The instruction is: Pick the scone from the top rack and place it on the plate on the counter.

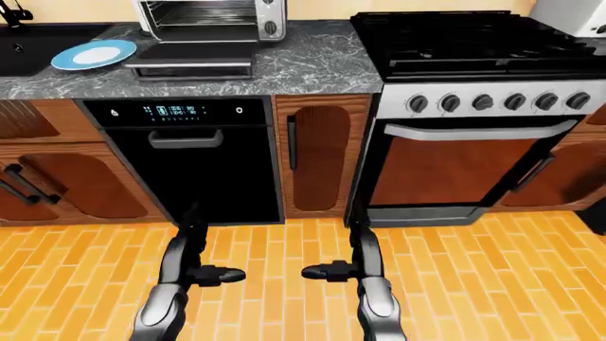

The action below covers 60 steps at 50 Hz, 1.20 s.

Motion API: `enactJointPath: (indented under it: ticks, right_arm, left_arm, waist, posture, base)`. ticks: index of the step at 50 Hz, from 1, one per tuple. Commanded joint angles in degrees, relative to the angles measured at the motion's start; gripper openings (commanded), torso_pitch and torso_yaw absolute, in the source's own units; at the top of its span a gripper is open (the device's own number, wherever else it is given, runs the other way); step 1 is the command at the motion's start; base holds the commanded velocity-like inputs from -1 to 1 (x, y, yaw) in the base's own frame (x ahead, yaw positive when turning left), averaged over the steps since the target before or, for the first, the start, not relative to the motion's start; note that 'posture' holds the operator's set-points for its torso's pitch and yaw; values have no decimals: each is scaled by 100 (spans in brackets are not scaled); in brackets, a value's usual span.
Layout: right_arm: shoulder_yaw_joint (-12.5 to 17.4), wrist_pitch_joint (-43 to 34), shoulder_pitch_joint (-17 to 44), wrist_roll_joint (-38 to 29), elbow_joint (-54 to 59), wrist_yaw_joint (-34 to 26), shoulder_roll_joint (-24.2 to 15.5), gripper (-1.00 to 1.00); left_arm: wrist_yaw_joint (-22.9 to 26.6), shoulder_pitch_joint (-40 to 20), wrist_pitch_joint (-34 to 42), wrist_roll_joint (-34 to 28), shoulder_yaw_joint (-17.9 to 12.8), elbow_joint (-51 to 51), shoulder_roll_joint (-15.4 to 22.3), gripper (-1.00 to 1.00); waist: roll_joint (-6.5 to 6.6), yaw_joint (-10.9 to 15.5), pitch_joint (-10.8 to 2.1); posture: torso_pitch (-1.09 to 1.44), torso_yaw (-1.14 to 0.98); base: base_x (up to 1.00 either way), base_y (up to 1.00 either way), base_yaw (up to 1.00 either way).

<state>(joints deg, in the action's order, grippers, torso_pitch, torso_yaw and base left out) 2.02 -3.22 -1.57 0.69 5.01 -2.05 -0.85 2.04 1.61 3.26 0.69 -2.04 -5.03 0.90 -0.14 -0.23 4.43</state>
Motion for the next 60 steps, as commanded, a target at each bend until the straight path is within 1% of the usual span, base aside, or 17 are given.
enactJointPath:
  ticks: [1,3,5,7,13,15,18,24,28,30,41,48,51,53,54,56,60]
  right_arm:
    - [157,-463,77,288,-1475,81,-17,100]
    - [160,-657,88,263,-1731,75,-64,100]
    - [226,-934,163,328,-2041,60,-91,100]
    - [285,-1246,271,368,-2304,55,-124,100]
    - [485,-2256,700,495,-3151,137,-232,100]
    - [570,-2555,828,628,-3439,185,-273,100]
    - [692,-3043,1030,841,-3881,344,-322,100]
    - [767,-3506,1301,1040,-4285,527,-440,100]
    - [811,-3610,1377,1156,-4379,591,-472,100]
    - [801,-3577,1333,1180,-4375,580,-488,100]
    - [822,-3699,1325,1249,-4542,599,-521,100]
    - [843,-3719,1321,1241,-4567,592,-522,100]
    - [853,-3731,1324,1250,-4589,595,-529,100]
    - [842,-3720,1303,1244,-4598,586,-529,100]
    - [850,-3729,1298,1253,-4617,574,-533,100]
    - [878,-3760,1335,1258,-4611,578,-553,100]
    - [896,-3890,1487,1302,-4661,623,-595,100]
  left_arm:
    - [-21,-215,193,-102,57,1023,61,100]
    - [-17,-283,440,-115,30,1317,53,100]
    - [32,-416,813,-200,30,1587,92,100]
    - [70,-605,1117,-211,-30,1805,140,100]
    - [136,-1220,2132,-379,-253,2603,365,100]
    - [205,-1352,2498,-361,-355,2908,432,100]
    - [261,-1450,2895,-445,-451,3330,534,100]
    - [410,-1545,3300,-599,-537,3749,644,100]
    - [472,-1576,3514,-684,-584,3981,678,100]
    - [521,-1514,3579,-760,-642,4091,719,100]
    - [599,-1454,3729,-794,-751,4354,707,100]
    - [641,-1378,3791,-806,-818,4484,728,100]
    - [637,-1379,3782,-811,-825,4455,725,100]
    - [641,-1361,3768,-813,-821,4448,721,100]
    - [646,-1354,3785,-821,-816,4455,724,100]
    - [675,-1393,3883,-833,-826,4533,749,100]
    - [718,-1396,3989,-866,-864,4649,787,100]
  waist:
    - [-45,-12,-5]
    - [-9,29,-381]
    - [-43,34,-131]
    - [-60,39,-395]
    - [-15,31,-586]
    - [-217,2,-472]
    - [-313,-25,-535]
    - [24,-76,-403]
    - [619,-122,-582]
    - [455,-56,-382]
    - [-335,-31,-348]
    - [-250,-67,-422]
    - [42,-91,-328]
    - [512,-85,-451]
    - [608,-93,-557]
    - [424,-30,-333]
    - [131,-18,-344]
  posture:
    - [0,0]
    - [0,0]
    - [0,0]
    - [0,0]
    - [0,0]
    - [0,0]
    - [0,0]
    - [0,0]
    - [0,0]
    - [0,0]
    - [0,0]
    - [0,0]
    - [0,0]
    - [0,0]
    - [0,0]
    - [0,0]
    - [0,0]
  base:
    - [0,0,0]
    - [0,0,0]
    - [0,0,0]
    - [0,0,0]
    - [0,4,0]
    - [0,54,0]
    - [0,54,0]
    - [0,55,0]
    - [0,54,0]
    - [0,54,0]
    - [0,55,0]
    - [0,55,0]
    - [0,55,0]
    - [0,55,0]
    - [0,55,0]
    - [0,54,0]
    - [0,55,0]
